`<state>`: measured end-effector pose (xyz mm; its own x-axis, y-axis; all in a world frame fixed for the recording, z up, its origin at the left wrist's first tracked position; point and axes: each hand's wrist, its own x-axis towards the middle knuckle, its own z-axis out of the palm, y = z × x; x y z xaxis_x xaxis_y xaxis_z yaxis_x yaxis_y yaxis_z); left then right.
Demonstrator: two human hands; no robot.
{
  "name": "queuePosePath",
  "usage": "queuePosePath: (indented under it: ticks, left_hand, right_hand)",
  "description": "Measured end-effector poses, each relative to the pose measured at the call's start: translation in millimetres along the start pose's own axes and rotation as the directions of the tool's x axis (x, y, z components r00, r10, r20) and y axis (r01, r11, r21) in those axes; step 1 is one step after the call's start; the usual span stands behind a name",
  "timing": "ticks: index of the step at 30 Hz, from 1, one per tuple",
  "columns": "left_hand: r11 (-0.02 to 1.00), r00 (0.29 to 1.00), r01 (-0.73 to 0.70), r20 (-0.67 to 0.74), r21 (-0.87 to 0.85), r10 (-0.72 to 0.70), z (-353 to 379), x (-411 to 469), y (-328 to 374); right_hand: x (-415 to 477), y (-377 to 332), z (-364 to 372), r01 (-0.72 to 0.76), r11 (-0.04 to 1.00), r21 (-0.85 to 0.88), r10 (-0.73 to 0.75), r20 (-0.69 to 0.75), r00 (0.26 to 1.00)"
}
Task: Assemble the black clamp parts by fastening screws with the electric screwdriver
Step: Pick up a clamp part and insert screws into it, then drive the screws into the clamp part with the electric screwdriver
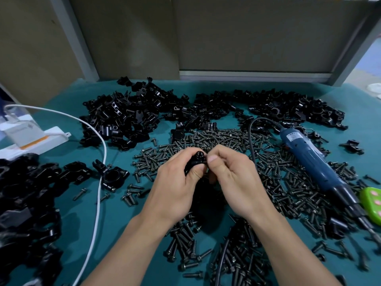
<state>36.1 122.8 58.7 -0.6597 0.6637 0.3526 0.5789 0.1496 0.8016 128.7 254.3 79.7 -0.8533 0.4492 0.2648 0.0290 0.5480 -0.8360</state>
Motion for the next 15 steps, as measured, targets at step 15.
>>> queuePosePath:
  ticks: [15]
  left_hand:
    - [0.998, 0.999, 0.039, -0.033, 0.046, -0.037, 1, -2, -6]
  right_hand:
    - [4, -9, -39, -0.206, 0.92, -0.332, 0.118, -0.266, 0.957]
